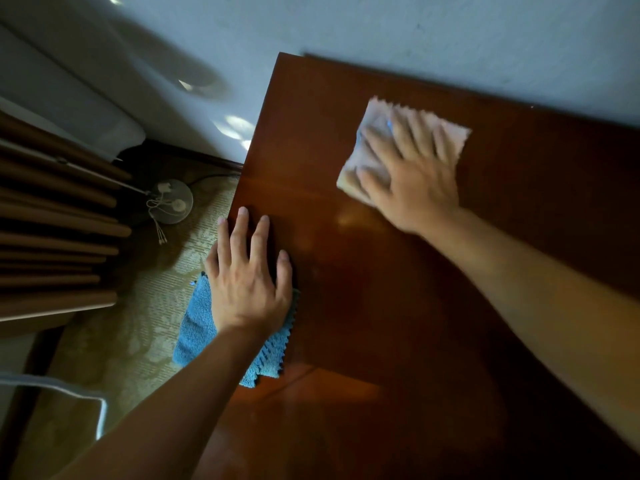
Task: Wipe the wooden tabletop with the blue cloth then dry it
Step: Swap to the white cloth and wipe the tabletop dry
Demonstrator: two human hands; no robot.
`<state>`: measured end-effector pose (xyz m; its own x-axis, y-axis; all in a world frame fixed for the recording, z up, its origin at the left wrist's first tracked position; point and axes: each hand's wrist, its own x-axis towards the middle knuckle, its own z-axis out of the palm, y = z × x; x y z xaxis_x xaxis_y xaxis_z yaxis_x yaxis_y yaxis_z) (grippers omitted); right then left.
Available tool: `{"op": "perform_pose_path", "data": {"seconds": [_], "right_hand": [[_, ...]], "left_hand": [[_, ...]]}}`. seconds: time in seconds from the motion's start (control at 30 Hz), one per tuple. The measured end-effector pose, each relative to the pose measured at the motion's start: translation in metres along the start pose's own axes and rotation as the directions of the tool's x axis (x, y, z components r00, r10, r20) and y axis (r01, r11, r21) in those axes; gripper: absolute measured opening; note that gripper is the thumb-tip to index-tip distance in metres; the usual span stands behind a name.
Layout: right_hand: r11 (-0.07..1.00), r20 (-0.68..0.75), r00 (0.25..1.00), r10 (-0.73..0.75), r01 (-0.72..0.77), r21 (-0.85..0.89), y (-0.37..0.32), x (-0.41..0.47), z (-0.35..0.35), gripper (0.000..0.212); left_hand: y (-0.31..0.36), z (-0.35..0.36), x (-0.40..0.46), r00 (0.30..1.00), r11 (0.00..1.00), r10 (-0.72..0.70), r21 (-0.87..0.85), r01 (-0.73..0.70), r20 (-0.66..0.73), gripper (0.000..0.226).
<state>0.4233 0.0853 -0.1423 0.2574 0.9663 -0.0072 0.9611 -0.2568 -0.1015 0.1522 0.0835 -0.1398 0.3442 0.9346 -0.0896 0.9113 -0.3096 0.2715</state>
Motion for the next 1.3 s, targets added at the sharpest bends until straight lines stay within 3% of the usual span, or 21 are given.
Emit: {"op": "perform_pose_path", "data": {"seconds": [0.13,0.27,0.37,0.53,0.63,0.8,0.9,1.03,1.13,1.23,1.3], "right_hand": [[0.998,0.003,0.998,0.056,-0.056,0.024,-0.019,-0.008,0.005,0.069],[0.996,0.013,0.997,-0.078,0.077,0.033,-0.056,-0.104,0.014,0.063],[0.988,0.038,0.988,-0.149,0.148,0.042,-0.039,-0.101,0.011,0.063],[0.995,0.036,0.995,0.098,-0.097,-0.016,0.016,-0.003,0.000,0.070],[0.990,0.024,0.990,0.140,-0.141,0.022,0.003,-0.004,0.003,0.071],[0.998,0.006,0.999,-0.045,0.045,0.033,-0.047,-0.114,0.012,0.065],[0.993,0.024,0.993,-0.112,0.110,0.045,-0.037,-0.121,0.013,0.064],[0.998,-0.005,0.998,0.069,-0.069,0.013,0.003,-0.042,0.004,0.066],[0.993,0.014,0.993,0.114,-0.114,0.011,0.011,-0.006,0.001,0.071],[0.987,-0.027,0.987,0.156,-0.154,0.054,-0.007,-0.028,0.007,0.069],[0.993,-0.055,0.993,0.104,-0.101,0.056,-0.031,-0.075,0.012,0.065]], "left_hand": [[0.002,0.000,-0.001,1.000,1.000,-0.009,-0.017,0.009,-0.017,0.063],[0.003,-0.001,-0.001,1.000,1.000,-0.011,-0.016,0.011,-0.013,0.062],[0.002,0.000,-0.001,1.000,1.000,-0.006,-0.008,0.006,-0.015,0.061],[0.000,0.001,-0.001,1.000,1.000,0.012,0.011,-0.012,-0.015,0.061],[0.000,0.001,-0.001,0.995,0.994,0.098,0.053,-0.097,-0.012,0.059],[0.000,-0.001,-0.001,0.992,0.990,0.127,0.060,-0.127,0.006,0.059],[0.001,-0.002,-0.001,0.993,0.991,0.121,0.064,-0.121,0.010,0.058],[0.002,-0.002,-0.001,0.992,0.991,0.124,0.054,-0.123,-0.005,0.057],[0.002,-0.002,-0.002,0.992,0.991,0.126,0.054,-0.124,-0.021,0.056],[0.002,-0.001,-0.001,0.992,0.991,0.126,0.057,-0.124,-0.029,0.056],[0.002,0.000,-0.002,0.992,0.991,0.126,0.054,-0.125,-0.027,0.057]]}}
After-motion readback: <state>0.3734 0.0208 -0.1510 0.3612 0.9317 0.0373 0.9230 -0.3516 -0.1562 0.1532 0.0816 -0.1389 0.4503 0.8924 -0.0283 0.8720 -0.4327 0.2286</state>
